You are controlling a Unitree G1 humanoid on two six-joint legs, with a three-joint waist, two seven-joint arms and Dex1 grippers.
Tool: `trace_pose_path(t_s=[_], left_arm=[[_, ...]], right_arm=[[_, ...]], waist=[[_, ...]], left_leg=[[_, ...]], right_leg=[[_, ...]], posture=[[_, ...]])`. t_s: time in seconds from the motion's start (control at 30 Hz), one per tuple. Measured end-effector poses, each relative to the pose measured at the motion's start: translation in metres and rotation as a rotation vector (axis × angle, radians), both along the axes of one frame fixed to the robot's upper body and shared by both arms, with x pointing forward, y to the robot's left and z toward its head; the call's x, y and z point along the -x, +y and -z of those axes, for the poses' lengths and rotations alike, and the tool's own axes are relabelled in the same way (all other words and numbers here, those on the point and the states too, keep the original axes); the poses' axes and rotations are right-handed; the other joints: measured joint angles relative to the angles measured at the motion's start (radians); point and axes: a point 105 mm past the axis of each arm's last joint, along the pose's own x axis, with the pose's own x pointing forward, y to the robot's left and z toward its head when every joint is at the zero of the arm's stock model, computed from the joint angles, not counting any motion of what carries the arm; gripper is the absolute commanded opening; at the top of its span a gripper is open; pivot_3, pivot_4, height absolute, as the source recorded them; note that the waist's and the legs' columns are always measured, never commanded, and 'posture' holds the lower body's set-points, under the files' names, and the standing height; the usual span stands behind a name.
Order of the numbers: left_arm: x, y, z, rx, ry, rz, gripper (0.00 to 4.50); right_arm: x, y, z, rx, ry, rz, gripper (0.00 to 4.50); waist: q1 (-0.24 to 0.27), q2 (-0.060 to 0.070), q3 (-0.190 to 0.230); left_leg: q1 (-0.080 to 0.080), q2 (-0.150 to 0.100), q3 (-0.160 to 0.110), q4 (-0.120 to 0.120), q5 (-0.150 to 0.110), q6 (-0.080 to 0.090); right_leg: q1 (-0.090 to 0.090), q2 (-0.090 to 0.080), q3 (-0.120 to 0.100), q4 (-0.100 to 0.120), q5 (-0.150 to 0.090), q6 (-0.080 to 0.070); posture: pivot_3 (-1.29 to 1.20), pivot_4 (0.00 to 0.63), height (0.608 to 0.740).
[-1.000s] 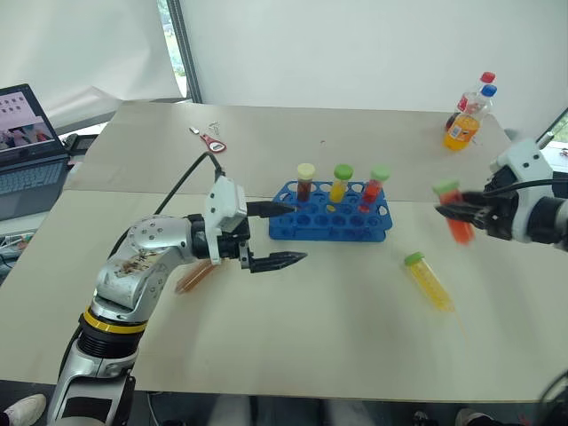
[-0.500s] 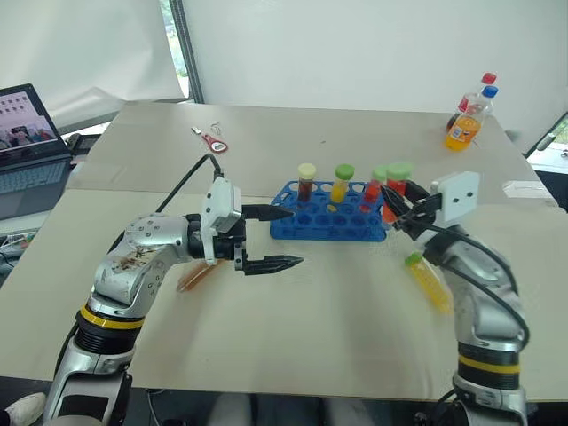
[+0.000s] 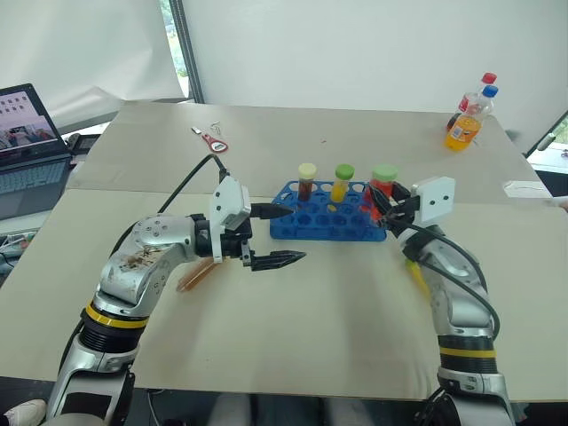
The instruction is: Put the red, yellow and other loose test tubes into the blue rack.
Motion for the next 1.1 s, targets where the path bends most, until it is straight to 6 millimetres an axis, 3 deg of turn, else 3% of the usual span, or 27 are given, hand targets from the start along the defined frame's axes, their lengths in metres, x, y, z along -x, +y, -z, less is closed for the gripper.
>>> trace_pose_path(t_s=[0.5,0.8,1.1], left_arm=[[-0.002,0.002,0.003,0.004,0.001,-0.036,4.50],[-0.005,-0.003,-0.007,0.021,-0.029,-0.045,4.50],[-0.007,-0.005,-0.010,0.032,-0.039,-0.055,4.50]], right_arm=[[-0.001,-0.003,0.005,0.009,-0.021,0.057,1.02],[0.000,0.000,0.005,0.047,-0.017,0.059,1.02],[-0.005,-0.008,0.016,-0.110,0.007,0.143,1.01]], waist=[[0.000,0.000,0.000],[0.000,0.000,0.000],[0.000,0.000,0.000]], left_leg=[[0.000,0.000,-0.001,0.000,0.000,0.000],[0.000,0.000,-0.001,0.000,0.000,0.000],[0.000,0.000,-0.001,0.000,0.000,0.000]], right_leg=[[0.000,0.000,0.000,0.001,0.000,0.000],[0.000,0.000,0.000,0.000,0.000,0.000],[0.000,0.000,0.000,0.001,0.000,0.000]], posture=[[0.00,0.150,0.723],[0.00,0.150,0.723],[0.00,0.150,0.723]])
